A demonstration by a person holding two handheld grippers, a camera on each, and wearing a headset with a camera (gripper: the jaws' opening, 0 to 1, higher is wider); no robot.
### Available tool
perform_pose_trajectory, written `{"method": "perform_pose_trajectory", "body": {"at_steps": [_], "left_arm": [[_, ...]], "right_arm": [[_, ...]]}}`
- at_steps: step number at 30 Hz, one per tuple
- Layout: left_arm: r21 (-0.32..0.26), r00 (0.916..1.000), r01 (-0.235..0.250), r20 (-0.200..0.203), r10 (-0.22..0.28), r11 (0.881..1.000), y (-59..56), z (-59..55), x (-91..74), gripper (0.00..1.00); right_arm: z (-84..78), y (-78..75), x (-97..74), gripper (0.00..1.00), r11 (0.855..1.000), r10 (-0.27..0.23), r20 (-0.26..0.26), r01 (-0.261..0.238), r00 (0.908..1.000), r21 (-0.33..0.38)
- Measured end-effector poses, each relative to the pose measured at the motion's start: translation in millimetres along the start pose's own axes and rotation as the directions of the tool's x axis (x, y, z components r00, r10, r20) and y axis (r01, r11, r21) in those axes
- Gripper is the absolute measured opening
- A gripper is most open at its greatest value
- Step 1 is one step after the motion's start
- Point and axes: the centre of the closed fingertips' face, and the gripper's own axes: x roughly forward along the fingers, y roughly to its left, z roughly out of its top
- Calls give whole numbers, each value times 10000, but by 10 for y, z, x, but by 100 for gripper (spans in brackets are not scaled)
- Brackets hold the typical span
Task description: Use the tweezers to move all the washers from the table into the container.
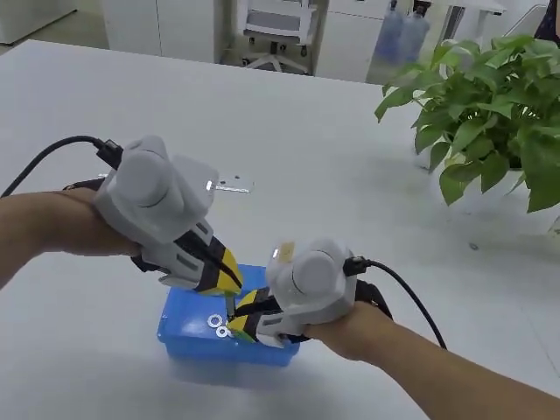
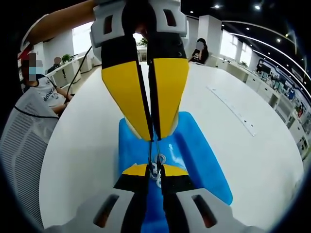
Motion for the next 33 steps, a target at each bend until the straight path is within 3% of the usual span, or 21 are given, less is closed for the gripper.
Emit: {"method": "perform_pose_trajectory", "body": {"at_steps": [20,33], "left_arm": [[408,9996,-224,-188,232,9989,-58,190,-207,5],[686,9995,-240,-211,255,9974,-195,346,-347,5]], "right_arm": [[193,64,-208,15,9984,-413,453,431,9981,-379],[341,155,-323,15,9952,-558,728,614,9958,-757]]}}
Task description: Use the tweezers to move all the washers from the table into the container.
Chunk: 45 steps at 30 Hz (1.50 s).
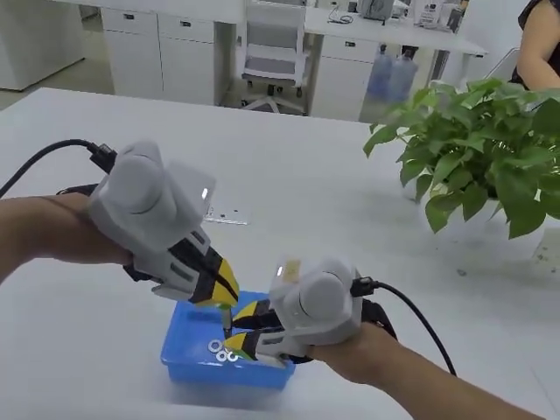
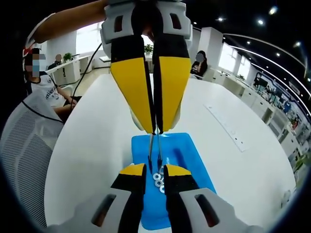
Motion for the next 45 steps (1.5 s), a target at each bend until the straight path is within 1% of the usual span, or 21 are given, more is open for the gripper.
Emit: {"method": "perform_pose_trajectory", "body": {"at_steps": [5,9,12,18,25,31,36,41,45], "left_arm": [[15,10000,5,83,-5,10000,-53,52,-54,5],[16,10000,-28,79,28,10000,-82,66,-78,5],[-13,9998,-38,216,38,10000,-114,108,-103,5],[-47,9995,-86,290,87,10000,-166,112,-127,5],[-45,9996,-96,263,97,9999,-248,75,-132,5],[39,9998,-82,172,82,10000,-342,48,-135,5],[199,9999,-95,-100,97,9998,-414,-21,-130,5],[309,9993,-159,-348,169,9994,-460,-95,-130,5],[344,9982,-187,-562,206,9992,-496,-178,-113,5]], "right_arm": [[60,50,-31,15,9999,-34,151,36,9999,-147],[91,95,-42,15,9997,-47,223,53,9997,-244],[120,134,-62,12,9995,-79,322,90,9995,-318],[122,179,-101,10,9996,-138,409,148,9991,-229],[77,248,-144,7,9999,-148,277,149,9995,-58],[51,339,-166,6,9997,-48,53,50,10000,-242],[16,404,-183,6,9989,0,-267,-12,9996,-476],[-12,440,-202,6,9982,-16,-440,-10,9990,-606],[-45,484,-215,6,9970,-46,-620,-3,9981,-780]]}}
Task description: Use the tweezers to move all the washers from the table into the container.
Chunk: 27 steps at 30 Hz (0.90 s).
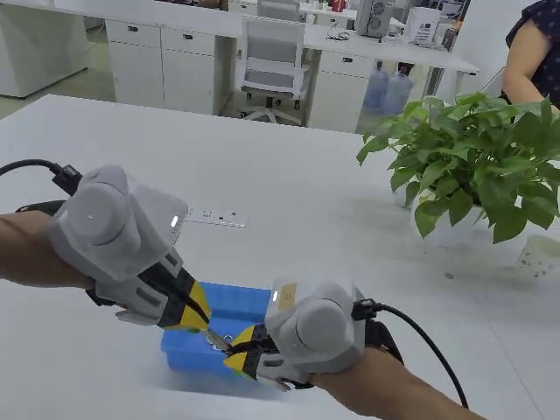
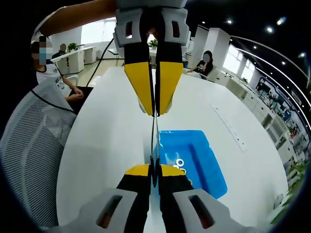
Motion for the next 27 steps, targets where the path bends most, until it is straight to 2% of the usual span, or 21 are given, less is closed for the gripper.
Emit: {"method": "perform_pose_trajectory", "body": {"at_steps": [6,16,17,27], "left_arm": [[56,9988,85,-491,-82,9999,-104,-157,85,5],[-41,9971,278,-711,-281,9996,-243,-280,219,5],[-7,9970,260,-734,-260,9997,-250,-285,222,5],[223,9950,195,-984,-172,9996,-253,-355,229,11]], "right_arm": [[-23,64,-32,5,9998,36,-191,-40,9998,-187],[-108,209,-2,5,9983,332,-604,-360,9976,-457],[-146,226,6,5,9975,400,-798,-445,9960,-543],[-178,274,6,5,9968,578,-977,-629,9935,-496]]}}
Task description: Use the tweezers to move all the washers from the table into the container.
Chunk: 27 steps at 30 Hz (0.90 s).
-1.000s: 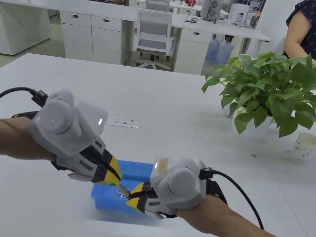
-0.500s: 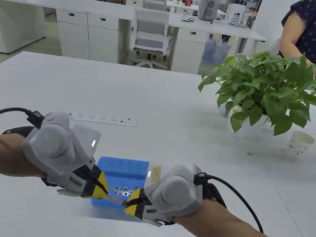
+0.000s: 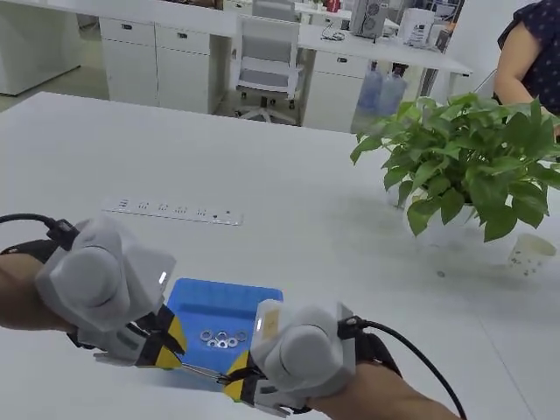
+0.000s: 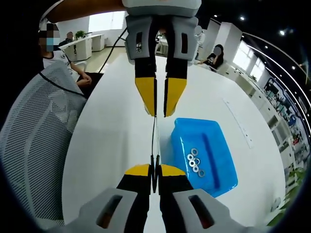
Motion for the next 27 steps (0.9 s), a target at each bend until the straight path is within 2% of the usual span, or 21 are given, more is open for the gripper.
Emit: {"method": "perform_pose_trajectory", "body": {"at_steps": [6,9,14,17,27], "left_arm": [[150,9993,148,-360,-142,9998,-53,-73,56,12],[315,9972,232,-711,-209,9992,-102,-146,93,12],[244,9973,301,-680,-283,9992,-166,-155,150,11],[332,9969,189,-767,-163,9993,-163,-177,174,7],[144,9973,202,-712,-191,9997,-216,-227,278,6]], "right_arm": [[-8,28,0,5,10000,42,-77,-42,10000,-54],[1,26,-14,5,10000,18,-32,-18,10000,-18],[-20,63,-4,6,9999,132,-141,-132,9998,-45],[-36,101,22,6,9997,227,-241,-229,9995,-116],[-90,136,42,6,9997,235,-197,-235,9995,-11]]}}
